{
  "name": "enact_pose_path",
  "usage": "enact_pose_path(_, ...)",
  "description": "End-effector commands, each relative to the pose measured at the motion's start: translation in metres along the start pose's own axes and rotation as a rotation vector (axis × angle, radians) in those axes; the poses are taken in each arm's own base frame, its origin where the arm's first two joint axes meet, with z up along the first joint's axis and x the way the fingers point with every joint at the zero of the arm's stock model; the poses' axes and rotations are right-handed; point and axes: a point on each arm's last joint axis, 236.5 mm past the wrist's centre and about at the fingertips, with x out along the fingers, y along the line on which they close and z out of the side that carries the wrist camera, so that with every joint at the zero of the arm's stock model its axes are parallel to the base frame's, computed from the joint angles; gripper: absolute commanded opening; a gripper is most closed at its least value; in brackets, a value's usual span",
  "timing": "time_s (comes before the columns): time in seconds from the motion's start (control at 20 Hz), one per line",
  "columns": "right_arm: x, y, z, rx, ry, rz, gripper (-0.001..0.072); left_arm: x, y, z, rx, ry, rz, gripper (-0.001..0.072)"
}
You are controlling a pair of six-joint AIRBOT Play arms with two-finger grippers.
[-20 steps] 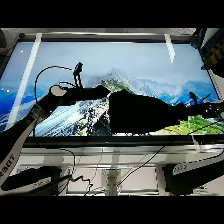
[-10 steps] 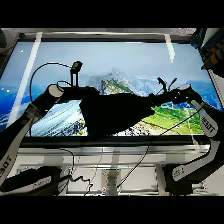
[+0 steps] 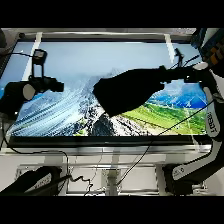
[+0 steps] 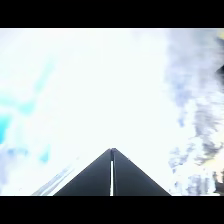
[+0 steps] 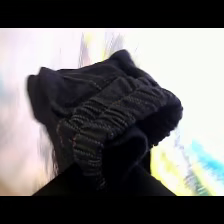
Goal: Fold the clothes and pants, and hang the long-sleeved shirts on hangers.
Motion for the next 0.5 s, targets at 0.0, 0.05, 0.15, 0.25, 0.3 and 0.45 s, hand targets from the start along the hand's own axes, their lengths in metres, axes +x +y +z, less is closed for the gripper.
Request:
enact_pose_path(0.0, -0.084, -0.040, 0.055, 0.174, -0.210, -0.066, 0.0042, -0.014, 0.063, -0.022, -0.208, 0.064, 0.205, 0.0013)
enact_pose_path(0.05, -0.111, -0.056, 0.059, 0.214, -0.252, -0.097, 0.0042, -0.014, 0.065, -0.023, -0.210, 0.067, 0.207, 0.0013)
enact_pose_path(0.15, -0.168, -0.093, 0.057, 0.280, -0.312, -0.202, 0.0042, -0.014, 0.064, -0.023, -0.209, 0.067, 0.207, 0.0013)
enact_pose_path(0.25, -0.225, -0.133, 0.040, 0.352, -0.352, -0.373, 0.0042, -0.014, 0.064, -0.023, -0.209, 0.067, 0.206, 0.0013)
enact_pose_path(0.3, -0.256, -0.154, 0.027, 0.404, -0.377, -0.483, 0.0042, -0.014, 0.064, -0.023, -0.208, 0.067, 0.206, 0.0013)
enact_pose_path(0.45, -0.335, -0.202, -0.027, 0.615, -0.442, -0.786, 0.0042, -0.014, 0.064, -0.023, -0.208, 0.067, 0.206, 0.0013)
